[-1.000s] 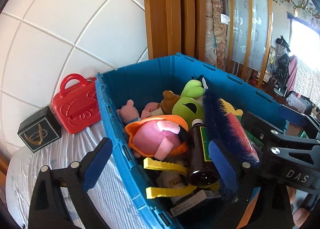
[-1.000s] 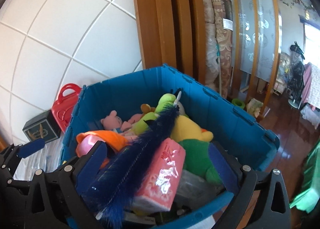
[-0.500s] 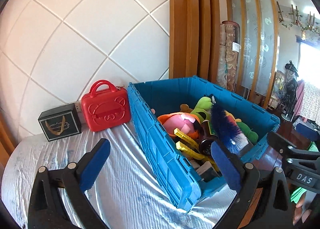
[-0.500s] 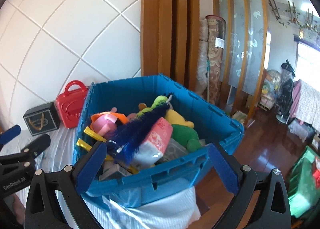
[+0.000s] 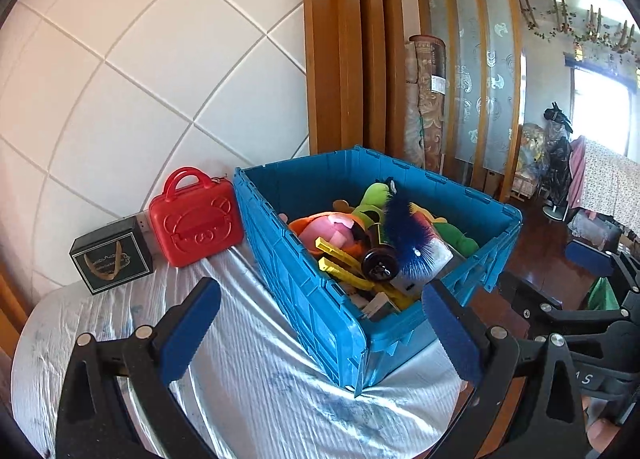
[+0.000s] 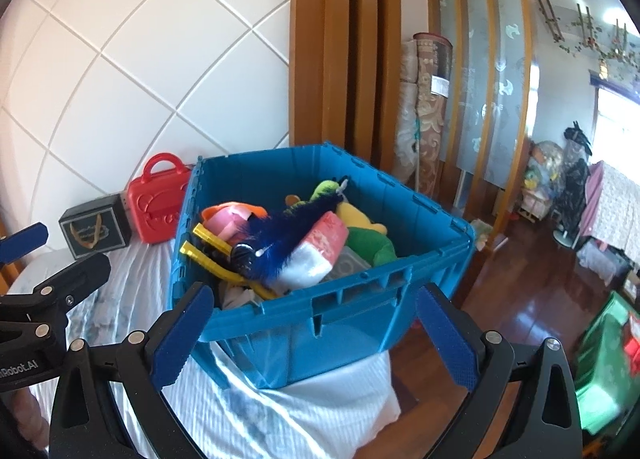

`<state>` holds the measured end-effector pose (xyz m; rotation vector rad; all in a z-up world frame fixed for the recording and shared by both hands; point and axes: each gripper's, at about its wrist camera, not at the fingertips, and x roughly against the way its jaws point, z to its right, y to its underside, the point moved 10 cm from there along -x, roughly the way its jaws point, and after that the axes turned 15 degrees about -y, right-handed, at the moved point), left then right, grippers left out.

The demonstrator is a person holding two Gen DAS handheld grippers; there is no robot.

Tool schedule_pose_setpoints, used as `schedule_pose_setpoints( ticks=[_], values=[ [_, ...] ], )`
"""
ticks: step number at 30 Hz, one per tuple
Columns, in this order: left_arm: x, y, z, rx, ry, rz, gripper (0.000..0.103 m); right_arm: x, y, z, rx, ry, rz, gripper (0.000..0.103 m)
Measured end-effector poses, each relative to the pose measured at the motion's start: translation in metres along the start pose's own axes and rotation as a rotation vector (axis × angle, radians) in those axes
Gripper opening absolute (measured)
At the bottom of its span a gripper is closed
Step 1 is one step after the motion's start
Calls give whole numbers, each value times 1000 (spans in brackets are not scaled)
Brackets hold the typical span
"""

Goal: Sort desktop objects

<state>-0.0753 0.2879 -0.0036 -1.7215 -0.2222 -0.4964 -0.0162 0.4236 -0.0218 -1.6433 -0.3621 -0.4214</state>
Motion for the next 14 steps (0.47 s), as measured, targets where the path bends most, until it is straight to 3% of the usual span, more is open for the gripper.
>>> schedule_pose_setpoints(
  ticks=[14],
  values=[
    [-3, 4, -3, 20, 13, -19, 102, 1, 2, -7, 8, 8, -13, 103]
  ],
)
